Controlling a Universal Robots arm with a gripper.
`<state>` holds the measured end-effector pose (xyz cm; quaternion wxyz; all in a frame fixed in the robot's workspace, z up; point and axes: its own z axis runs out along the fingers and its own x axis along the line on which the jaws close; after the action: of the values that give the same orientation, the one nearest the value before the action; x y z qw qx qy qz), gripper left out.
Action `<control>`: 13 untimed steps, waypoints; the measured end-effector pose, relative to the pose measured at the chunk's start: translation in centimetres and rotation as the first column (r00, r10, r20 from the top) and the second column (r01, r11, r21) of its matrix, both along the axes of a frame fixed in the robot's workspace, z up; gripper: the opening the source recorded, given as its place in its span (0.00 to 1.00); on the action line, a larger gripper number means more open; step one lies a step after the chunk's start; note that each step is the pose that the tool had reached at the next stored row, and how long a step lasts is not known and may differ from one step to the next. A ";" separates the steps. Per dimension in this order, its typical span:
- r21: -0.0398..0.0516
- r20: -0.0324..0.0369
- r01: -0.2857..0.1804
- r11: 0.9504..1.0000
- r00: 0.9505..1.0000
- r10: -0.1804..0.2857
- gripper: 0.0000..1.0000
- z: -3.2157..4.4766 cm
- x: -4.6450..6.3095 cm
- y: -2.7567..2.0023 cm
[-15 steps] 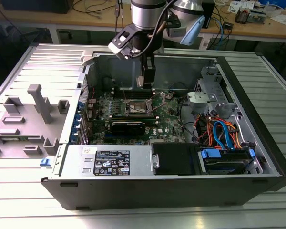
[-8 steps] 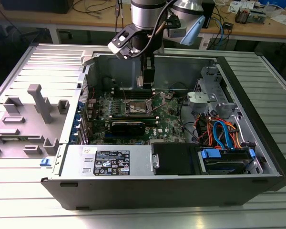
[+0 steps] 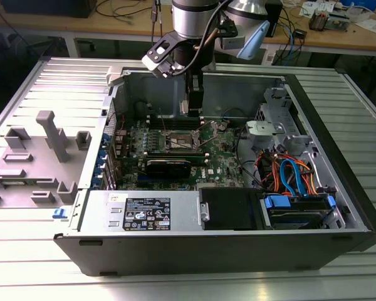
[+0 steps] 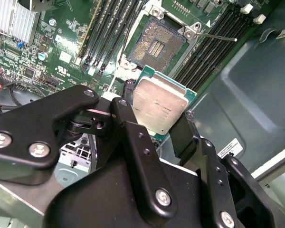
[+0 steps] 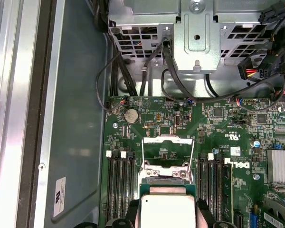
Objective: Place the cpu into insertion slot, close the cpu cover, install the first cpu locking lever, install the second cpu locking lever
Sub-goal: 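Place the cpu into insertion slot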
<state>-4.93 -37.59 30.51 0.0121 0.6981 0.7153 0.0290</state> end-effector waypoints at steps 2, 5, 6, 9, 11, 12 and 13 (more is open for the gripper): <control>0.000 0.000 0.002 1.000 1.000 -0.002 0.55 -0.12 -0.1 0.00; 0.000 0.000 0.007 1.000 1.000 -0.007 0.55 -0.89 -0.1 0.00; 0.000 0.000 0.007 1.000 1.000 -0.007 0.55 -1.21 -0.2 0.00; 0.000 0.000 0.007 1.000 1.000 -0.007 0.55 -1.84 -0.3 0.00; 0.000 0.000 0.007 1.000 1.000 -0.007 0.55 -2.41 -0.5 0.00; 0.000 0.000 0.007 1.000 1.000 -0.007 0.55 -2.59 -0.6 0.00; 0.000 0.000 0.007 1.000 1.000 -0.007 0.55 -2.88 -0.7 0.00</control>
<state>-5.66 -37.59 27.63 0.0121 0.7006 0.7129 0.0289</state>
